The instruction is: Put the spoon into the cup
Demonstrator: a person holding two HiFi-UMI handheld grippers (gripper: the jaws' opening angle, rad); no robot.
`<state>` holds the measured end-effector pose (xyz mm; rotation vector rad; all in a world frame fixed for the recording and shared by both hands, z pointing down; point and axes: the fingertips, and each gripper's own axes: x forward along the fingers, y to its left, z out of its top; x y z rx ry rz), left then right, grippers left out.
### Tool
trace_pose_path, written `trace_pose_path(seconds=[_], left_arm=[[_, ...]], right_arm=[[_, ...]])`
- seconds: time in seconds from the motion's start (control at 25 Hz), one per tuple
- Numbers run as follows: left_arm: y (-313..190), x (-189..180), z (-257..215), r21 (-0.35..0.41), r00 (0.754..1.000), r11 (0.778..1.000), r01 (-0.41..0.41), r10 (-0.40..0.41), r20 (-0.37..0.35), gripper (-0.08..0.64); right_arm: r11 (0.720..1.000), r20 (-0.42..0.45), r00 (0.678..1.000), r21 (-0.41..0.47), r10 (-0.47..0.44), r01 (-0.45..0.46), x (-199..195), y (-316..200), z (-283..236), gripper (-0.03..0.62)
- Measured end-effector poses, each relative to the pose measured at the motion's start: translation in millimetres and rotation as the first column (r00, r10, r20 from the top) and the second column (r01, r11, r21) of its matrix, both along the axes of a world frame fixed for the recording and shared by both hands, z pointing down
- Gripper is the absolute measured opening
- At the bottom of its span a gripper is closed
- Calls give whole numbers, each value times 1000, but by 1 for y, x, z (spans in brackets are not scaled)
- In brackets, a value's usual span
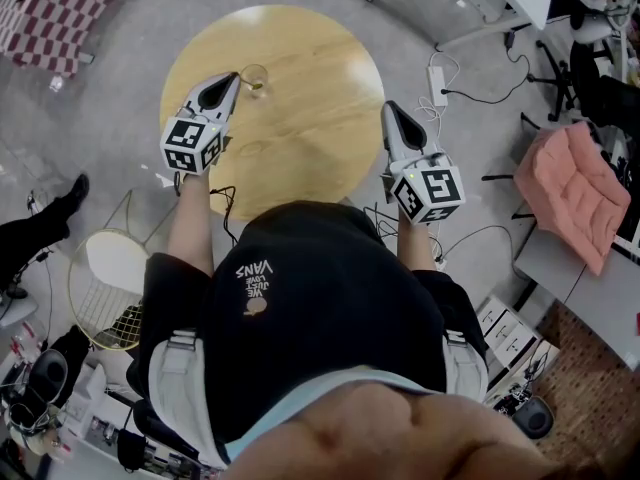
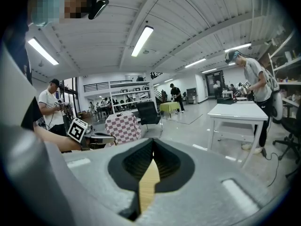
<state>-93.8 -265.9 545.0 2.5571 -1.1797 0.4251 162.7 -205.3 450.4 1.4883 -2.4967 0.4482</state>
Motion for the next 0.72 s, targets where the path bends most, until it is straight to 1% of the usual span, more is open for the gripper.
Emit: trace_pose_path(seconds=[0.32, 0.72], left_arm=[[-2, 0, 9, -31, 1000, 999, -11, 11, -1, 2], [-3, 0, 16, -43, 1000, 999, -12, 12, 14, 2]], right_arm=[[1000, 1, 1000, -9, 4, -4, -2, -2, 2, -2], [1000, 6, 1000, -10, 15, -15, 1, -3, 3, -2]])
